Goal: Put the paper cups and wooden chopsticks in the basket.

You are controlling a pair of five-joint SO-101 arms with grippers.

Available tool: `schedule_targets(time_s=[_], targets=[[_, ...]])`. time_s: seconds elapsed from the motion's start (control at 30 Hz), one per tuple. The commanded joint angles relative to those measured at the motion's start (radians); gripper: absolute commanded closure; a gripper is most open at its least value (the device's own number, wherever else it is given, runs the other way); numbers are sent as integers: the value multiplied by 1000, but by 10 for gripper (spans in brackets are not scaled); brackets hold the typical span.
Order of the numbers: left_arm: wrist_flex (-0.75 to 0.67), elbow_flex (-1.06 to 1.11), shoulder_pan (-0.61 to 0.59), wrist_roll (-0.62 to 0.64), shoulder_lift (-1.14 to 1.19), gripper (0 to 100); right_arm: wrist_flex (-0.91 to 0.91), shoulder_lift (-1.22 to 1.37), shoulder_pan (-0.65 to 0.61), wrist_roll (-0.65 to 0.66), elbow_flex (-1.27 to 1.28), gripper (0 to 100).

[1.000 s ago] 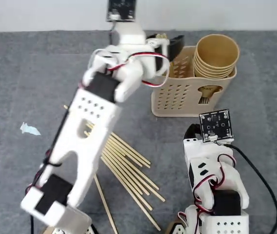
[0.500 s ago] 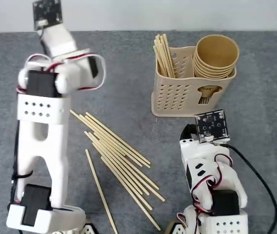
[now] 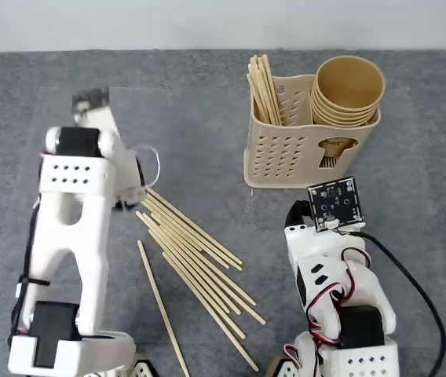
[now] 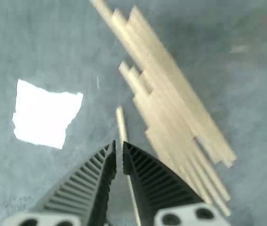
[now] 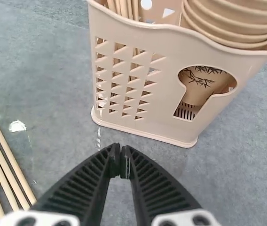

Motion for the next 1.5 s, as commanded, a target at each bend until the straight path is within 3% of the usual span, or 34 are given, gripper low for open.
schedule_targets(time_s=[0.0,0.33,0.57,0.63,0.83,1.13,1.47], targets=[[-58,122,-3,3,-43,972,-16,-2,-4,-11,-11,990],[-377,470,5,2,-43,964,-24,-2,-4,-11,0,990],[-460,564,3,6,-43,727,-24,-2,-4,-11,0,990],[-477,576,0,6,-43,704,-24,-2,-4,-11,0,990],[-608,676,-2,8,-41,740,-24,-2,-4,-11,0,990],[-767,783,5,8,-41,907,-24,-2,-4,-11,0,990],[-778,788,8,11,-41,949,-24,-2,-4,-11,0,990]])
